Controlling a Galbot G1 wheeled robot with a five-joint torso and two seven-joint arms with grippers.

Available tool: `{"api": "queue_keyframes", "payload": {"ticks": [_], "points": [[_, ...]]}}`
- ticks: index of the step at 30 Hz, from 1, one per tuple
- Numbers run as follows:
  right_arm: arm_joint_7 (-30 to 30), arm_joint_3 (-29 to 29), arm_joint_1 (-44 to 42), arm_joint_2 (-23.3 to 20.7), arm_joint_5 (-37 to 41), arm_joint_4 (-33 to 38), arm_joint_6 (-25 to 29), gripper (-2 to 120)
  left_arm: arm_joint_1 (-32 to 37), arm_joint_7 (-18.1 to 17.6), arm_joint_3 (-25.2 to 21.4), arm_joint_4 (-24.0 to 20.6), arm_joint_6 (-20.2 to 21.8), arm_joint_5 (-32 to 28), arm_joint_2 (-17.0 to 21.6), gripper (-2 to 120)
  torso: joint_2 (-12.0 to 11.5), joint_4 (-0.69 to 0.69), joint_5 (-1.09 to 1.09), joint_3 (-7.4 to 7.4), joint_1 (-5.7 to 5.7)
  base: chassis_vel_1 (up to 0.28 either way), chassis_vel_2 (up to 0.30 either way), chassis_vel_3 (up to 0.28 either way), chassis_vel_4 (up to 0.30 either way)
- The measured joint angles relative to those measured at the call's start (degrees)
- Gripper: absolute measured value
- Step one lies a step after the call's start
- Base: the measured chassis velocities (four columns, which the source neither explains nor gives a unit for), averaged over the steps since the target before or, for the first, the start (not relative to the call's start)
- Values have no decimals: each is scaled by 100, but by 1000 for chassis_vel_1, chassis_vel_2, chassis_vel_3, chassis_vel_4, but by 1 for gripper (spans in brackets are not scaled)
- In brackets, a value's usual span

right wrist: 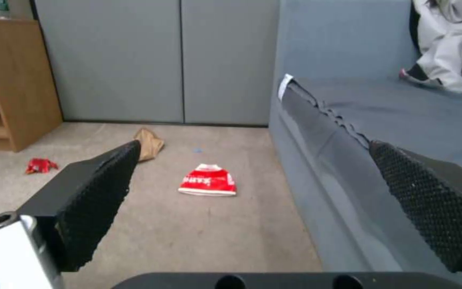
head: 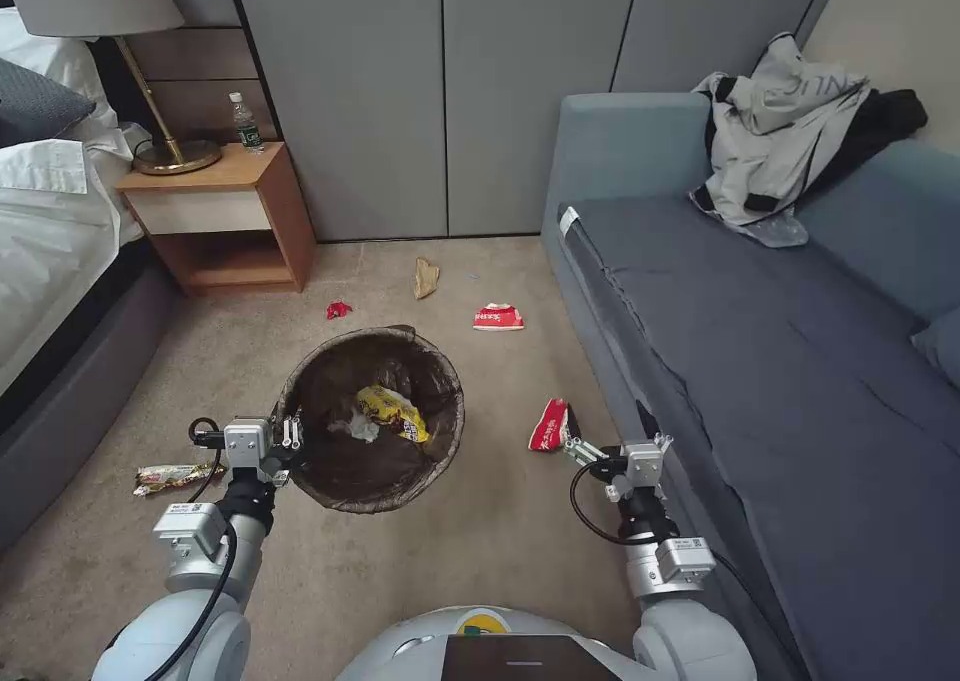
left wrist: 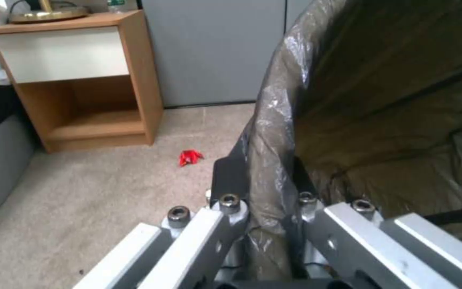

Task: Pick up the trash bin, then pick up the garbage from the floor and place it into the trash bin.

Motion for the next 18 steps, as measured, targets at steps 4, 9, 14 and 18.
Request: {"api": "queue_keyframes", "payload": {"ticks": [4,9,14,18], "points": [[2,0,2,0,3,-3,2,100,-3,0,-2,0,0,0,-7,0,0,0,0,0,0,-76,83,84,-81],[5,0,-2,6,3,-7,7,100,-9,1,-2,12,-2,1,-11,0,0,0,0,0,0,-69,85,74,-85],[13,0,-2,11,3,-9,11,100,-12,1,-2,16,-5,1,-11,0,0,0,0,0,0,-81,62,60,-78],[31,-8,-1,22,4,-19,17,100,-16,-1,-11,24,-6,-3,-3,0,0,0,0,0,0,-64,71,68,-57]]}}
